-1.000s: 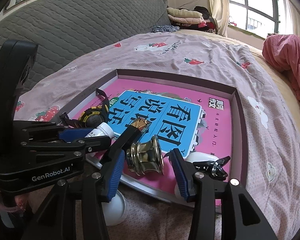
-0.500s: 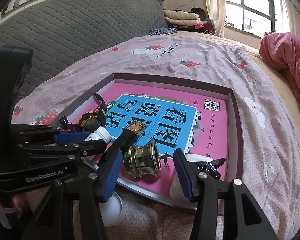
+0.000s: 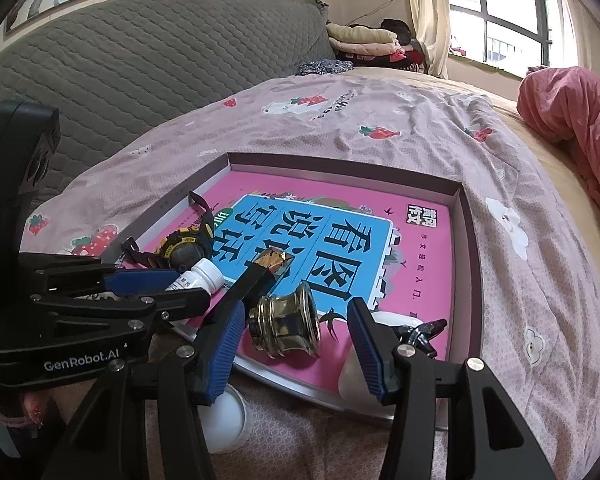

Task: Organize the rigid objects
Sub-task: 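Open right tool to release the brass knob while left tool opens off the pill bottle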

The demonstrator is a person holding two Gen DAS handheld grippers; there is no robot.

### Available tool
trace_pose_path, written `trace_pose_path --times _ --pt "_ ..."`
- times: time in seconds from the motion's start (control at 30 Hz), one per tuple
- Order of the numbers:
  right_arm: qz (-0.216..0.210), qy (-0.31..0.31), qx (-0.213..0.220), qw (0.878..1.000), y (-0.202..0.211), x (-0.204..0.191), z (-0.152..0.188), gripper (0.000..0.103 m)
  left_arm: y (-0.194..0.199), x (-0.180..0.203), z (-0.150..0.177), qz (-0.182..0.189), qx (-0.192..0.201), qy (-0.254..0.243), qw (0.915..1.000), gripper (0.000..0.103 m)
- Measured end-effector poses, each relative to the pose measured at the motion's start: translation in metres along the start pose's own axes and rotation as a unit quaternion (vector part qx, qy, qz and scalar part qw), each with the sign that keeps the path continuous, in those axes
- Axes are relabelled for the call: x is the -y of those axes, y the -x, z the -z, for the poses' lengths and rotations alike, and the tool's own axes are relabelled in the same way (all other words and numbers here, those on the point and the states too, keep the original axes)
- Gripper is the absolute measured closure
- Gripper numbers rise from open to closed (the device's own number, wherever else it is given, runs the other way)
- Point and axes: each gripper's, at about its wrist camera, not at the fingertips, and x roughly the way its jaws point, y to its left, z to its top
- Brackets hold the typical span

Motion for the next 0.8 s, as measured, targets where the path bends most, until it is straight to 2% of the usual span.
trace_pose_path --times 0.57,0.67,0.8 --pt "0.007 0.010 0.021 1.000 0.015 -0.004 0.000 0.050 0.016 -0.002 0.004 -0.003 0.012 0.006 0.9999 0.061" --pt "0.014 0.008 0.021 1.000 0.016 -0.003 0.001 0.050 0.020 -0.002 0.004 -0.003 0.016 0.005 0.9999 0.054" --pt "0.018 0.002 0.030 0.999 0.022 0.000 0.002 0.050 0.024 -0.001 0.004 -0.001 0.020 0.004 0.9998 0.052"
